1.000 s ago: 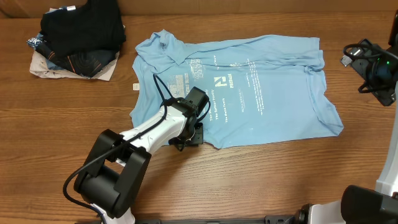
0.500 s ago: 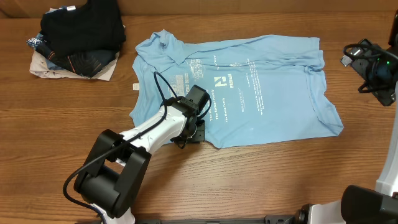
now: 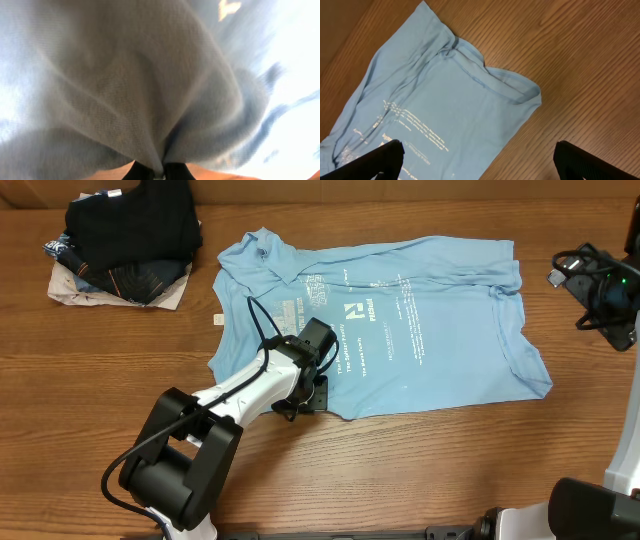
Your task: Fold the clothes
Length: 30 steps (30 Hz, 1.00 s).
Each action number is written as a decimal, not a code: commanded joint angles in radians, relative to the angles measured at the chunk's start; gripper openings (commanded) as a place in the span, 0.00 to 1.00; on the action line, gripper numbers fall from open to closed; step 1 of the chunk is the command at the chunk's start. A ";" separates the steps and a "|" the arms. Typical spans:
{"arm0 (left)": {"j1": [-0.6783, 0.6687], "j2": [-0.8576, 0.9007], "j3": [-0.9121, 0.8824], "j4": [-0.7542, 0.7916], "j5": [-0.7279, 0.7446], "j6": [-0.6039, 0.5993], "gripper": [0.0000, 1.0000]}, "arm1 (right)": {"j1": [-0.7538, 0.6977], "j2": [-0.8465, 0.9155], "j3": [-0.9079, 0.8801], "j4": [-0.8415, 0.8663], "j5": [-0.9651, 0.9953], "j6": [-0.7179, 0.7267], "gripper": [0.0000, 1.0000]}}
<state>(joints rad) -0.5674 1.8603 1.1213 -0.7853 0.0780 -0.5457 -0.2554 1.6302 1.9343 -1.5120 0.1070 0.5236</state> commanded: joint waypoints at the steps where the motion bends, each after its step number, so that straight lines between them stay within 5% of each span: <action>1: 0.006 -0.008 0.045 -0.044 0.000 0.007 0.04 | -0.005 0.005 -0.040 0.005 -0.003 0.004 1.00; 7: 0.006 -0.024 0.133 -0.185 0.000 0.008 0.04 | -0.009 0.005 -0.193 0.071 -0.004 0.042 1.00; 25: 0.004 -0.024 0.136 -0.258 0.024 0.007 0.04 | -0.010 0.005 -0.708 0.381 -0.111 0.162 1.00; 30: 0.004 -0.024 0.135 -0.259 0.024 0.007 0.04 | -0.010 0.005 -0.811 0.476 -0.109 0.162 0.85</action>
<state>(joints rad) -0.5674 1.8591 1.2434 -1.0401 0.0906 -0.5457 -0.2611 1.6341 1.1595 -1.0588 0.0120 0.6701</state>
